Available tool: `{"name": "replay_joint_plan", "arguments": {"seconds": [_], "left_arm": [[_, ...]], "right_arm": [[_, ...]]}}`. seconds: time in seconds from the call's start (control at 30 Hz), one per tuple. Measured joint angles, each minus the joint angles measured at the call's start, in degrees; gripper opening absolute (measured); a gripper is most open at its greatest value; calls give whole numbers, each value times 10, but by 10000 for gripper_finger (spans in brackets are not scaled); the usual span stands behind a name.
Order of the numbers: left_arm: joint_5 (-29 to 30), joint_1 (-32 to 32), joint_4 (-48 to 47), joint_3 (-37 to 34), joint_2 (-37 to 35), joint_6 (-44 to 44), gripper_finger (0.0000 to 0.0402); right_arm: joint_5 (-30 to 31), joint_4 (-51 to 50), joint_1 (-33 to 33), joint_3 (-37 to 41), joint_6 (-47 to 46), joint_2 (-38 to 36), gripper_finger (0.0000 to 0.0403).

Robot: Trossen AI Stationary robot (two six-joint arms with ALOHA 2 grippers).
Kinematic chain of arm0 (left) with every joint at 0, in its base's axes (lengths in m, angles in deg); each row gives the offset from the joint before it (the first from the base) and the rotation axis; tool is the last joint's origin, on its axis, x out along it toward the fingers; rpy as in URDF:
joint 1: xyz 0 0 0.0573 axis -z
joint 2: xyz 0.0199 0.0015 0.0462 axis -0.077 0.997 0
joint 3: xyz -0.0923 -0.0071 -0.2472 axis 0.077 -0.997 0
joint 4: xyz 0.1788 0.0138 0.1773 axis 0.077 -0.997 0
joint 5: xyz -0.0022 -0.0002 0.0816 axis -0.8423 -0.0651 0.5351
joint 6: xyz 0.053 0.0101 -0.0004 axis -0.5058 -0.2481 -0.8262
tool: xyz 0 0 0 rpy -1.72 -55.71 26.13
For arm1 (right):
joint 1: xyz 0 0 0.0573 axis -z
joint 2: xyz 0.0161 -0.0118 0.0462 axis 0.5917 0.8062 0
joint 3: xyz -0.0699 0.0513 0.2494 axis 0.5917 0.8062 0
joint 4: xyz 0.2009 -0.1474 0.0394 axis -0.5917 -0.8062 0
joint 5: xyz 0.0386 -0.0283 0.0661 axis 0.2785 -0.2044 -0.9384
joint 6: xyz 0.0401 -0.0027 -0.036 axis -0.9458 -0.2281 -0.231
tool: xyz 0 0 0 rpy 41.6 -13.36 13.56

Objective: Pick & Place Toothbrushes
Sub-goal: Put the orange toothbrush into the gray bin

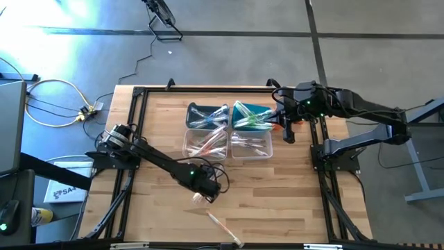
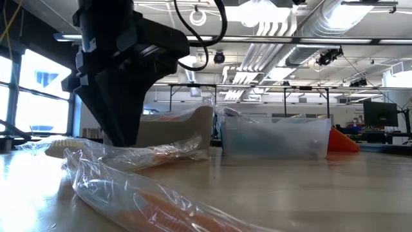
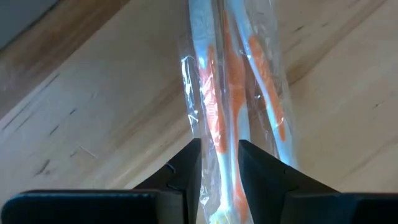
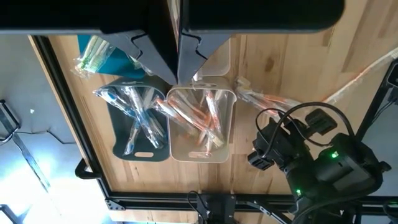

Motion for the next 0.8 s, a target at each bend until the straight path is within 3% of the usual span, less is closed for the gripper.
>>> {"name": "replay_joint_plan", "arguments": {"seconds": [0.67,0.8], "left_arm": [[2,0,43,-38,0,30,102],[2,0,49,-38,0,30,83]], "right_arm": [[0,0,0,0,15,0,4],[0,0,0,0,15,0,4]]}}
